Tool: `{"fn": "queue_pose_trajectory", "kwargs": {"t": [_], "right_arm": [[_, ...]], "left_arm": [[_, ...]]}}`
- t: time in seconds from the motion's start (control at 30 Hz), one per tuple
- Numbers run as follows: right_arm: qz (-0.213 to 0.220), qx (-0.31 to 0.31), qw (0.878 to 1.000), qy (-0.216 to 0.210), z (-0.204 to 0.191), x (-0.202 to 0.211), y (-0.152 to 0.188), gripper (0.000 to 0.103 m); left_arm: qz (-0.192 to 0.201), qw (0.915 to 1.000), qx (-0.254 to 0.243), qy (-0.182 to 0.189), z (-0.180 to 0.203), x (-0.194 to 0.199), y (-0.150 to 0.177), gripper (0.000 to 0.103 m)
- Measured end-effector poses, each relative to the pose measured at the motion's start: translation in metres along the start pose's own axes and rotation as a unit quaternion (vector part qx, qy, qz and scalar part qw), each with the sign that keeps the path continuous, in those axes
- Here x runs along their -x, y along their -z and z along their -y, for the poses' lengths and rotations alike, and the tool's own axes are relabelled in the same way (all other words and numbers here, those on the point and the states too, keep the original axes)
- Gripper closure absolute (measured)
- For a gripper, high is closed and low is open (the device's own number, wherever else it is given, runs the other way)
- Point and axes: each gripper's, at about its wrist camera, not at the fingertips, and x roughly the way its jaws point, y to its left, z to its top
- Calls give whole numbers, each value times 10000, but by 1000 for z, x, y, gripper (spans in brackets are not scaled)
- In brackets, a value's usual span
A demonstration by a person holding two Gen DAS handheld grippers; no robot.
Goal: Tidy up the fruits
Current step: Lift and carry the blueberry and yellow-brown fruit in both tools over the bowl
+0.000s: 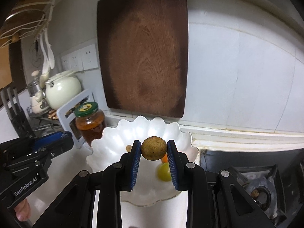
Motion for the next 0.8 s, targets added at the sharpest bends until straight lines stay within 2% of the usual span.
{"fn": "queue_pose_trajectory", "kwargs": {"t": [0.5,0.8], "right_arm": [[-843,-125,9960,-277,4,-70,-16,73],[-1225,-43,9923,-148,5,-101,-16,73]], "left_arm": [[-799,9968,49,-83,-15,-71,-21,80],[-1205,9926,112,-94,-21,-110,-16,80]]}}
